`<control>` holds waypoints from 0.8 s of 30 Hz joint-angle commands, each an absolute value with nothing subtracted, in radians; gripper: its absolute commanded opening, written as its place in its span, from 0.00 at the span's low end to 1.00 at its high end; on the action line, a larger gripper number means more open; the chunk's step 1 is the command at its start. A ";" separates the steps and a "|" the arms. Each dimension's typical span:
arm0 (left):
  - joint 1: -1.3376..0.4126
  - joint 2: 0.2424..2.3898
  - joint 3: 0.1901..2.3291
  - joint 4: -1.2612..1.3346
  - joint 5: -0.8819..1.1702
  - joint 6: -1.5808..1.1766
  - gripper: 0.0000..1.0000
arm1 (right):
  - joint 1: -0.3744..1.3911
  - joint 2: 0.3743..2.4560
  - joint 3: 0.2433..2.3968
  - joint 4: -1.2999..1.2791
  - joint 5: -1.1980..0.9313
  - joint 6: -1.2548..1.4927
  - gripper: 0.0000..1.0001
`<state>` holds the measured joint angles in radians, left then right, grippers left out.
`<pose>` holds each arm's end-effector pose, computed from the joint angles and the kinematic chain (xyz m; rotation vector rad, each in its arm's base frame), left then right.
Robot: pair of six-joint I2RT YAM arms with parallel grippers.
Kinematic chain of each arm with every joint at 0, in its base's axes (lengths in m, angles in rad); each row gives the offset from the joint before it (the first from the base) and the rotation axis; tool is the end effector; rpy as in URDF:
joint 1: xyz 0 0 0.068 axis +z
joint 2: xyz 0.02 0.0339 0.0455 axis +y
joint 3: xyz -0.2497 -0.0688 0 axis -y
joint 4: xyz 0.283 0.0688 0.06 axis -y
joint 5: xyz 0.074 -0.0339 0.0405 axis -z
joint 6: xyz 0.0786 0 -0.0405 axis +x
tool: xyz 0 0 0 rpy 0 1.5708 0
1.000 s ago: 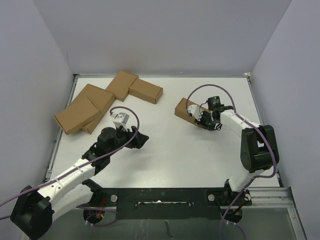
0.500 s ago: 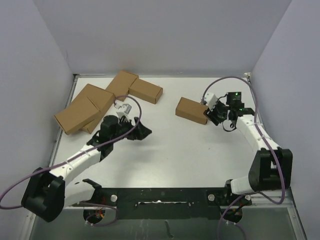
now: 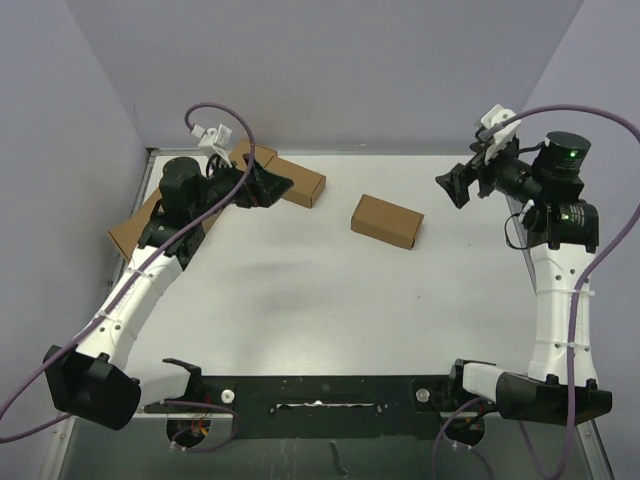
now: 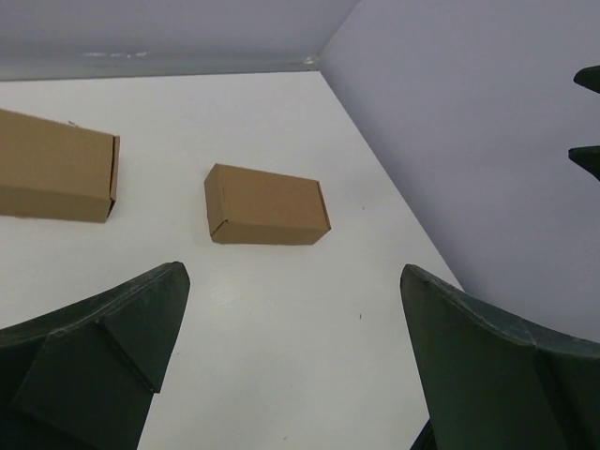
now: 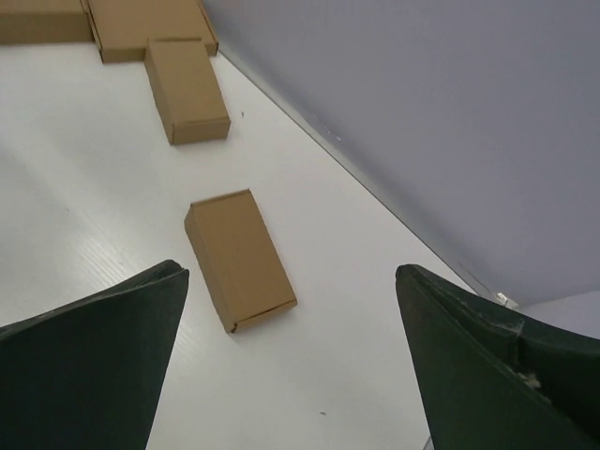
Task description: Fold the paper box
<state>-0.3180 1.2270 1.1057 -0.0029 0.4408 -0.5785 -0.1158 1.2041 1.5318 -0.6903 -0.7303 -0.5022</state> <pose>0.3390 -0.1469 0.3559 0.1166 1.7909 -1.0292 0.3071 0.0171 0.4475 -0.8054 1.6623 0.2756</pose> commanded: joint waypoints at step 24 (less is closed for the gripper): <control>-0.282 1.166 1.461 -0.316 0.482 -0.429 0.98 | -0.180 1.154 1.754 -0.775 -0.642 0.070 0.98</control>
<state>-0.2989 1.1885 1.4220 -0.3107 0.4557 -0.4446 -0.1707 1.1858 1.7336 -0.7837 -0.6346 0.0601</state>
